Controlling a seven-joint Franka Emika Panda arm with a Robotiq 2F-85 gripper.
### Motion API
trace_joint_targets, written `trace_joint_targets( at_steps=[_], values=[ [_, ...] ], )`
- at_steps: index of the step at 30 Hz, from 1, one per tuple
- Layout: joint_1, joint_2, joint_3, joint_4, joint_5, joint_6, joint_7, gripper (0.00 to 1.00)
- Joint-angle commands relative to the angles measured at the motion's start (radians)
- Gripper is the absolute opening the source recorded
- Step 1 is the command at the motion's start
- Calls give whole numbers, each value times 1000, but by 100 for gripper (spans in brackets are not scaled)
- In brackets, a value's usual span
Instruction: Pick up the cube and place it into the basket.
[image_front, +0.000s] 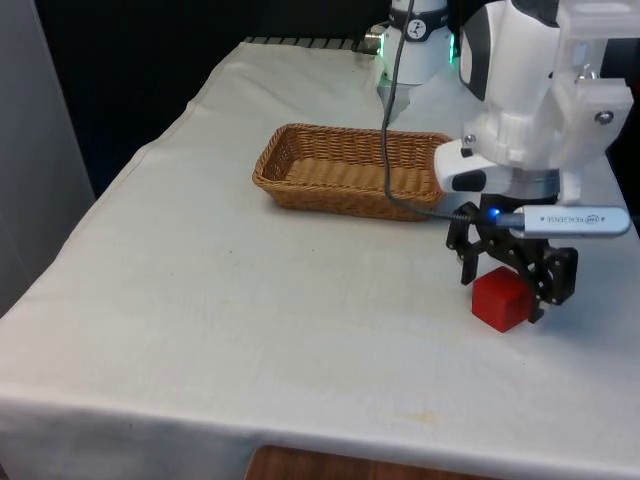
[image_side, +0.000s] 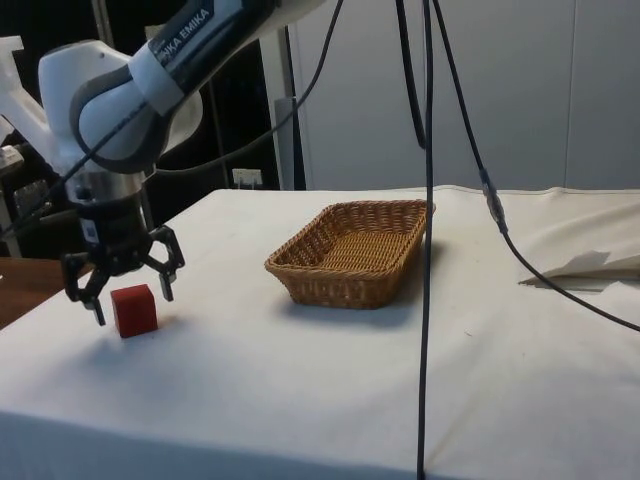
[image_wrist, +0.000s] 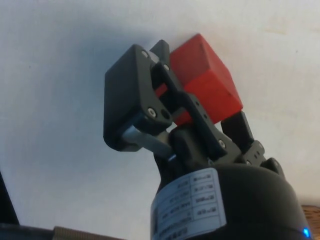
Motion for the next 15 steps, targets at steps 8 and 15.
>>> trace_joint_targets(
  at_steps=[8,15],
  values=[
    [1,17,2,1,4,28,18,100],
    [2,17,1,2,2,23,17,100]
  ],
)
